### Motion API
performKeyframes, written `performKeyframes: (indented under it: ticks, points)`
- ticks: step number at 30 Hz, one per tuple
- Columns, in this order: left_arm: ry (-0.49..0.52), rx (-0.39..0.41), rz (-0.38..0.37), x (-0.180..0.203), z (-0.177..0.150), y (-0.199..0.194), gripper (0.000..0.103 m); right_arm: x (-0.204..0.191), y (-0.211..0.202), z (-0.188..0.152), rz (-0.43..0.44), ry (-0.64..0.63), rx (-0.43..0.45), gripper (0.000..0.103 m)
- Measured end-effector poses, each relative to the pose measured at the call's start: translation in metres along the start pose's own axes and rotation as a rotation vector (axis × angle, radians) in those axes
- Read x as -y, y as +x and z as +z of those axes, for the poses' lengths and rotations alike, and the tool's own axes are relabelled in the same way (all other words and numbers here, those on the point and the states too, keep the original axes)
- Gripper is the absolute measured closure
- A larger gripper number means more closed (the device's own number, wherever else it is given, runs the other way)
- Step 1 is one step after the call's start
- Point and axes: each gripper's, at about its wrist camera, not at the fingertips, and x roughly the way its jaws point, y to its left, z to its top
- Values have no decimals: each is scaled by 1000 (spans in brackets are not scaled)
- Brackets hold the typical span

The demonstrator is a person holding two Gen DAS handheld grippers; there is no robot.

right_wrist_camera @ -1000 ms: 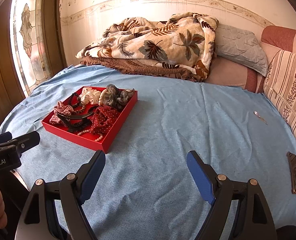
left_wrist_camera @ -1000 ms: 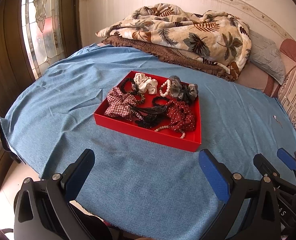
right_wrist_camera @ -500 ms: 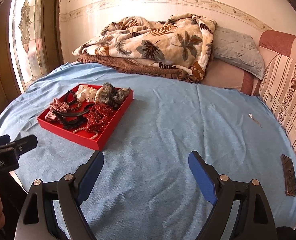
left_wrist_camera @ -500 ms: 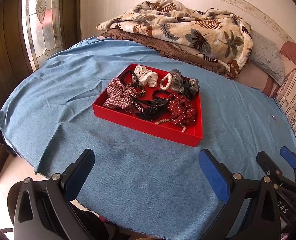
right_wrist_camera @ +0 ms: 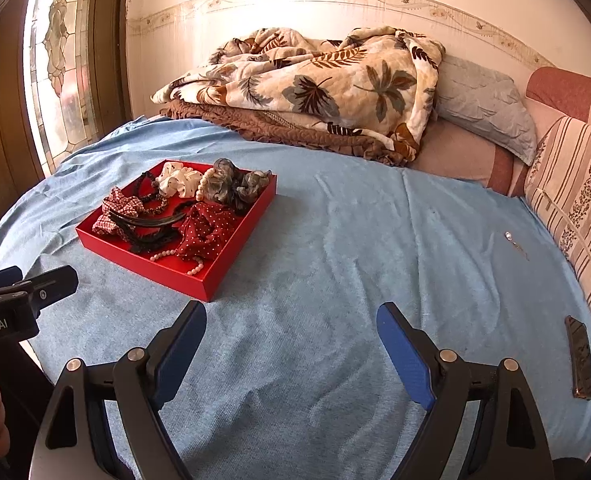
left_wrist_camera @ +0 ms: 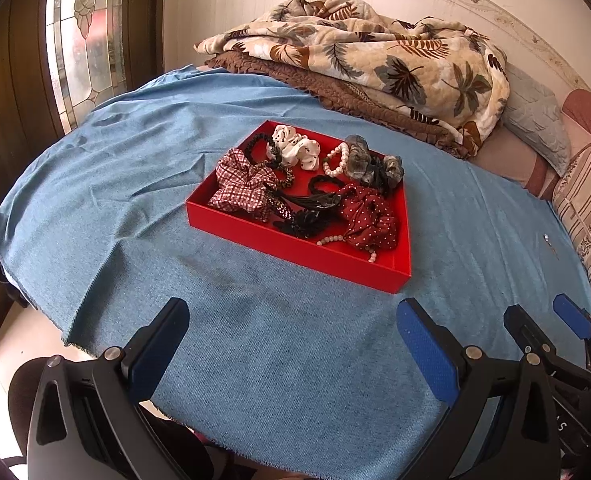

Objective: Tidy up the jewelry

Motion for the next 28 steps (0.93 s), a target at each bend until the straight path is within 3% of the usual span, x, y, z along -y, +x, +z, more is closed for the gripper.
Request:
performKeyframes:
  ticks: [28]
  points:
    - [33, -8, 52, 9, 1, 2, 0, 13, 5, -5, 49, 50, -15, 12]
